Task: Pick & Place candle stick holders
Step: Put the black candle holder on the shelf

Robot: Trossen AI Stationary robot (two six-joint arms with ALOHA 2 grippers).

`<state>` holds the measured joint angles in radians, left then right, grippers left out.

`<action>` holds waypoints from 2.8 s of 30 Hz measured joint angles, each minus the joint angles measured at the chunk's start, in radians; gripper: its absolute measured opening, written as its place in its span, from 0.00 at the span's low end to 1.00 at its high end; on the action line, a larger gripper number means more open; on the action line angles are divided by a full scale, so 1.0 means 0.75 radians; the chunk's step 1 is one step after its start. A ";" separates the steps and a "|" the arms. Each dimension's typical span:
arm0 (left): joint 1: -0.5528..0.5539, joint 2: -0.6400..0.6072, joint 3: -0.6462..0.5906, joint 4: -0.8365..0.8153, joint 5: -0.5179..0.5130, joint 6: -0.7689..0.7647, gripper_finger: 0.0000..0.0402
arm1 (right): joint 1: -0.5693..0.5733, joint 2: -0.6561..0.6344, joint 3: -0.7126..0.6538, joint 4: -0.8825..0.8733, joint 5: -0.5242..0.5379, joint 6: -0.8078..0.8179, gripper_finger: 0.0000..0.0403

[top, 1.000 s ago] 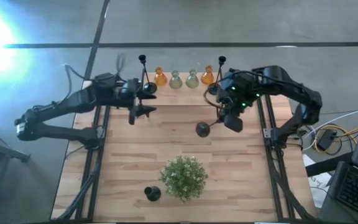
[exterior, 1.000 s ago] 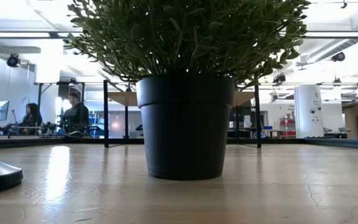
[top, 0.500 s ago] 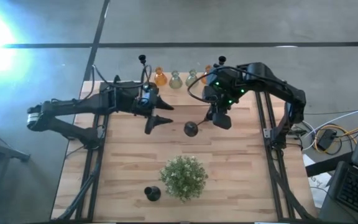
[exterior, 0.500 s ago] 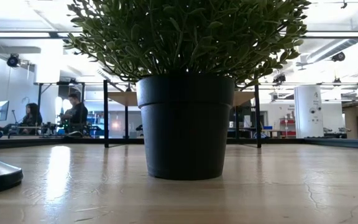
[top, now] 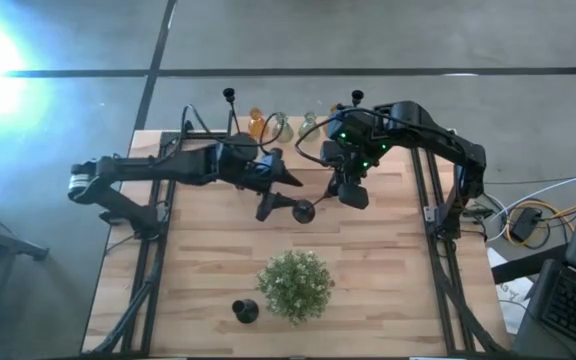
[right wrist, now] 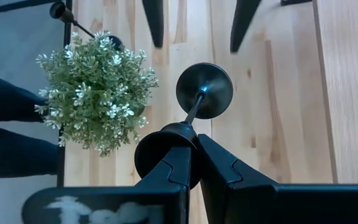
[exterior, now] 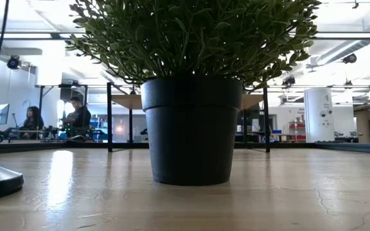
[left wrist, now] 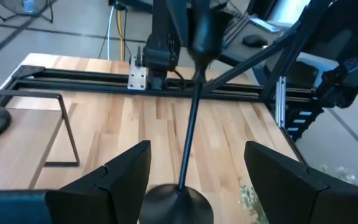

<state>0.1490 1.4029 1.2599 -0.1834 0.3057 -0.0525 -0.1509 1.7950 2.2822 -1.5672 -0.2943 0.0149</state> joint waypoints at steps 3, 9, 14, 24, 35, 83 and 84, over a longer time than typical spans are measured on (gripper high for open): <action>0.000 0.060 0.044 -0.003 0.010 0.000 0.66 | 0.000 0.000 0.000 0.001 0.000 -0.010 0.03; -0.001 0.159 0.122 -0.004 0.036 0.000 0.66 | 0.000 0.000 0.000 0.003 -0.004 -0.021 0.03; -0.003 0.224 0.188 -0.002 0.072 0.000 0.66 | 0.000 0.000 0.000 0.003 -0.004 -0.026 0.03; -0.003 0.272 0.221 0.021 0.081 -0.007 0.61 | 0.000 0.000 0.000 0.003 -0.003 -0.030 0.03; -0.003 0.284 0.216 0.071 0.085 -0.010 0.36 | -0.001 0.000 0.000 0.003 -0.003 -0.032 0.03; -0.004 0.280 0.215 0.120 -0.012 -0.007 0.03 | -0.055 -0.027 -0.001 -0.003 0.072 0.122 0.69; -0.004 0.279 0.215 0.119 -0.018 -0.007 0.03 | -0.056 -0.030 -0.001 -0.003 0.072 0.125 0.70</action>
<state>0.1463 1.6118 1.4212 -0.0939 0.2921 -0.0578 -0.1927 1.7722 2.2814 -1.5692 -0.2405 0.1089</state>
